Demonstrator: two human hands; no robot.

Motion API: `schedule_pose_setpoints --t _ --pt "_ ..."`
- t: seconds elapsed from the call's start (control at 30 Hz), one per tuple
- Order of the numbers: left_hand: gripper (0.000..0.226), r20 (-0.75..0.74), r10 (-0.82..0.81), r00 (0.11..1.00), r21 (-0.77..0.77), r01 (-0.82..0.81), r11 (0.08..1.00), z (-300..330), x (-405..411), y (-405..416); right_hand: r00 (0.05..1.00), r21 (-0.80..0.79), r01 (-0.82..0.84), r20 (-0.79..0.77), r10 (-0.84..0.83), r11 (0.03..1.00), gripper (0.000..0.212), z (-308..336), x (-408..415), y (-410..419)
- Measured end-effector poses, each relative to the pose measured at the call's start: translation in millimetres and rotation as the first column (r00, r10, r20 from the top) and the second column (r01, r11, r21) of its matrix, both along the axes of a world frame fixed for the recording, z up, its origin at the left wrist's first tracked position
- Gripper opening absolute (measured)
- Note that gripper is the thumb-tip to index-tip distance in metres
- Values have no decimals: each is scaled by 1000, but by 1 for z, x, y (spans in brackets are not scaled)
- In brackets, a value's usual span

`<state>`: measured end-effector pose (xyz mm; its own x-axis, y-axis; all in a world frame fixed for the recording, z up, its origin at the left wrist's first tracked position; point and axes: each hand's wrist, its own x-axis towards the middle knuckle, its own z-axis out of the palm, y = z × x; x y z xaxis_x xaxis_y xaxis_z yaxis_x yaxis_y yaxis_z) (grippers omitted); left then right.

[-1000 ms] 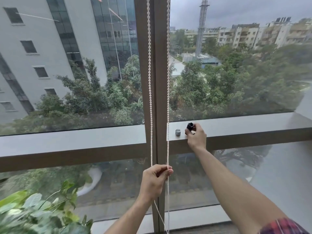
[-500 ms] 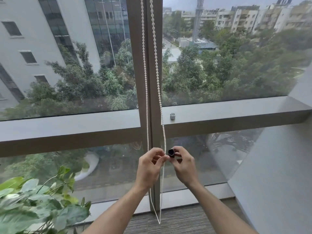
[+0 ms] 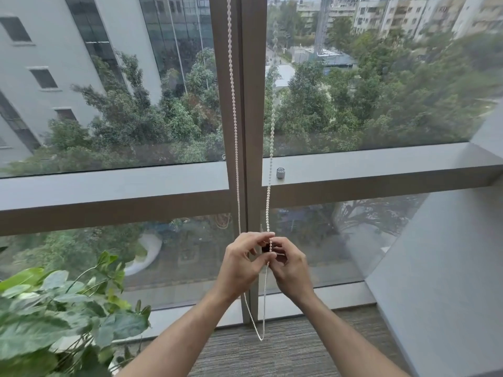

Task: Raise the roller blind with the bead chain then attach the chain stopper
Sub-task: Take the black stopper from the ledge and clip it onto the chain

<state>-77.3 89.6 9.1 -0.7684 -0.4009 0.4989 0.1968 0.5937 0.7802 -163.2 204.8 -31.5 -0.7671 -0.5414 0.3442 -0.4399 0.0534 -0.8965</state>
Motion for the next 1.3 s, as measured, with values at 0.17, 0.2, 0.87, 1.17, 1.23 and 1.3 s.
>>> schedule_pose_setpoints --t 0.17,0.2,0.87,1.17,1.23,1.3 --pt "48 1 26 1000 -4 -26 1000 5 3 0 999 -24 -17 40 18 1000 30 2 7 -2" --pt "49 -1 30 1000 12 -30 999 5 3 0 999 -28 -20 47 21 999 31 3 8 -2" --pt "59 88 -156 984 380 111 918 3 8 -19 988 -71 -115 93 121 991 32 21 10 -4" --pt "53 55 -146 988 377 114 919 3 6 -21 973 -64 -120 189 130 991 36 19 -3 -8" --pt "52 53 -137 989 375 108 921 4 5 -20 971 -96 -95 212 114 991 35 23 -11 -10" --pt "52 50 -125 991 380 97 920 4 5 -20 968 -128 -33 242 63 991 33 29 -23 -14"
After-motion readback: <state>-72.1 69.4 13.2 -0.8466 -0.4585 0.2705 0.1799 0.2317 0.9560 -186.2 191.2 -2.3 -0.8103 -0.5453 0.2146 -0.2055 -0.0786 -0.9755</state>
